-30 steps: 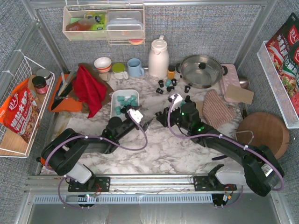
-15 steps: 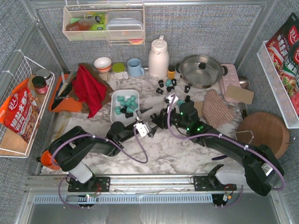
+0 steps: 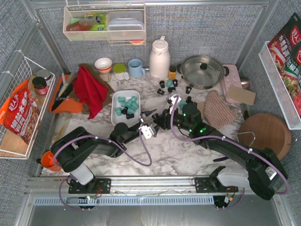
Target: Mix the coffee capsules in the storage basket
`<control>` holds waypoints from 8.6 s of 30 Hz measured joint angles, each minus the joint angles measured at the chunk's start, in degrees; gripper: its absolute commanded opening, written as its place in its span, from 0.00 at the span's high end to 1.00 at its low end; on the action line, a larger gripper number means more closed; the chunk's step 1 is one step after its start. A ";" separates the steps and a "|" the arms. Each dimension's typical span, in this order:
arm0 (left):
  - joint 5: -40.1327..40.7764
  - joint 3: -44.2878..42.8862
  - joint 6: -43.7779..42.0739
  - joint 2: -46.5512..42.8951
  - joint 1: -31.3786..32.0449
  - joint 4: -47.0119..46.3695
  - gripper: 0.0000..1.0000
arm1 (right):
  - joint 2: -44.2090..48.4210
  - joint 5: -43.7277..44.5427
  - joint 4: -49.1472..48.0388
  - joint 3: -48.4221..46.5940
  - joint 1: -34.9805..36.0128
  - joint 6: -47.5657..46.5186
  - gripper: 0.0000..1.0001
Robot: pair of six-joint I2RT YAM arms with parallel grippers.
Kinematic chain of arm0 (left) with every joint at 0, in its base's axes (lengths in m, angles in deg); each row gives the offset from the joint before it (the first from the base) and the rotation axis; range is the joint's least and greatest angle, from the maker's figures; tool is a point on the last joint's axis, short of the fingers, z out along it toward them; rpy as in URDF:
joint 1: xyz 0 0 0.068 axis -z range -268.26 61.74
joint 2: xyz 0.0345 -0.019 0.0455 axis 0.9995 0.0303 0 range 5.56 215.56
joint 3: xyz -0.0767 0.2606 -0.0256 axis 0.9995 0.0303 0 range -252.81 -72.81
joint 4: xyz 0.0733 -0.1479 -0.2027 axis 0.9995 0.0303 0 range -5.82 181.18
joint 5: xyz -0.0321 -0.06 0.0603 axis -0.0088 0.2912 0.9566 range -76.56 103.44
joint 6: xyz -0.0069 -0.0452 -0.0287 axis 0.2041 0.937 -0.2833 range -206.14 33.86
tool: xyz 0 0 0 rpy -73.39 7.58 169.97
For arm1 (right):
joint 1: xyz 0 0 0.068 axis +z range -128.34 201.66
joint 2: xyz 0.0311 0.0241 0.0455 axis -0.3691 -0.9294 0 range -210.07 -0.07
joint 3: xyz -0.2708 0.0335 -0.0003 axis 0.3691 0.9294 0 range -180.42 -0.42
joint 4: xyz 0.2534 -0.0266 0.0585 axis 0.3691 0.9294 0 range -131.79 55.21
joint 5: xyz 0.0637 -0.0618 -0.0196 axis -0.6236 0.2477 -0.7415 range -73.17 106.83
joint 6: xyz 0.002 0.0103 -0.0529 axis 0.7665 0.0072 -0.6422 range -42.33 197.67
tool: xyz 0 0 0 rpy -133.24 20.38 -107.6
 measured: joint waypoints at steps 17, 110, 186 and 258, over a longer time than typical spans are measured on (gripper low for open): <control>8.15 2.14 -0.52 -4.66 0.68 4.37 0.75 | 1.18 1.99 -1.38 0.02 -0.04 0.55 0.45; 16.02 -1.86 30.80 -20.76 -11.39 47.98 0.01 | -14.19 16.70 23.82 -16.96 -21.53 10.08 0.83; 35.12 -4.72 25.18 -9.55 -11.91 27.93 0.49 | -8.26 23.26 17.31 -12.70 -8.13 1.20 0.33; 38.47 -0.87 43.58 -19.50 -16.24 45.27 0.01 | -49.13 14.64 52.13 -51.08 -24.55 -14.86 0.27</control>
